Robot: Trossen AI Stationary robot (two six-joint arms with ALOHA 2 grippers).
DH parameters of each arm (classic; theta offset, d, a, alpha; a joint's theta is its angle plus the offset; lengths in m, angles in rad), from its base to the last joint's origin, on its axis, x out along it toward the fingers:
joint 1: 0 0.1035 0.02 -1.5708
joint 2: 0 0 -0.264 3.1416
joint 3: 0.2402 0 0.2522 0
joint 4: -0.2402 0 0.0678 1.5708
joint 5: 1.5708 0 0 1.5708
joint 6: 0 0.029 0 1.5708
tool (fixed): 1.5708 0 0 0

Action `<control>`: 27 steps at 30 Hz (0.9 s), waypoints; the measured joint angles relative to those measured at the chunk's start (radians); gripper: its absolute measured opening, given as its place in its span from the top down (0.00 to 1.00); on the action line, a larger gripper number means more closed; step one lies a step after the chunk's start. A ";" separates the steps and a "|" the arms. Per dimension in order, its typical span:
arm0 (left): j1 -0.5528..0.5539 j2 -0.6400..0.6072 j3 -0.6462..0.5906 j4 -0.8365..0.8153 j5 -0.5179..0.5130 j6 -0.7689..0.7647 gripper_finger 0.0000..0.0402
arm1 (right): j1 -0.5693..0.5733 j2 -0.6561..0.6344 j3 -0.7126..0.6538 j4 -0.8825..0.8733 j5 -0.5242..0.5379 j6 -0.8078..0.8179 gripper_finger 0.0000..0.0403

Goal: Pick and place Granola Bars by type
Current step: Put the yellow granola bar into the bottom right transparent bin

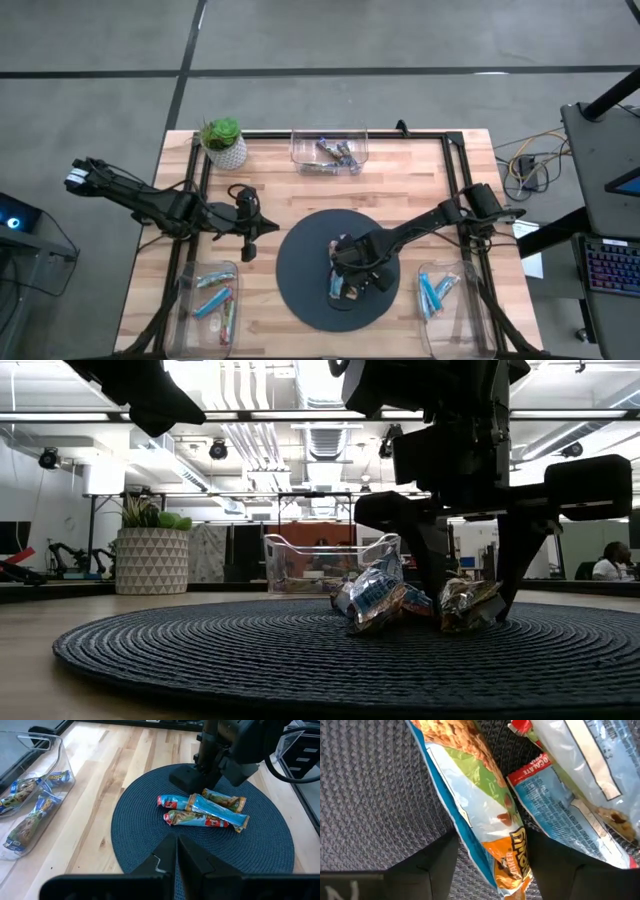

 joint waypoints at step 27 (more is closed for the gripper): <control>0.000 0.000 0.000 0.000 0.000 -0.001 1.00 | 0.001 -0.047 -0.001 -0.110 0.004 0.094 0.89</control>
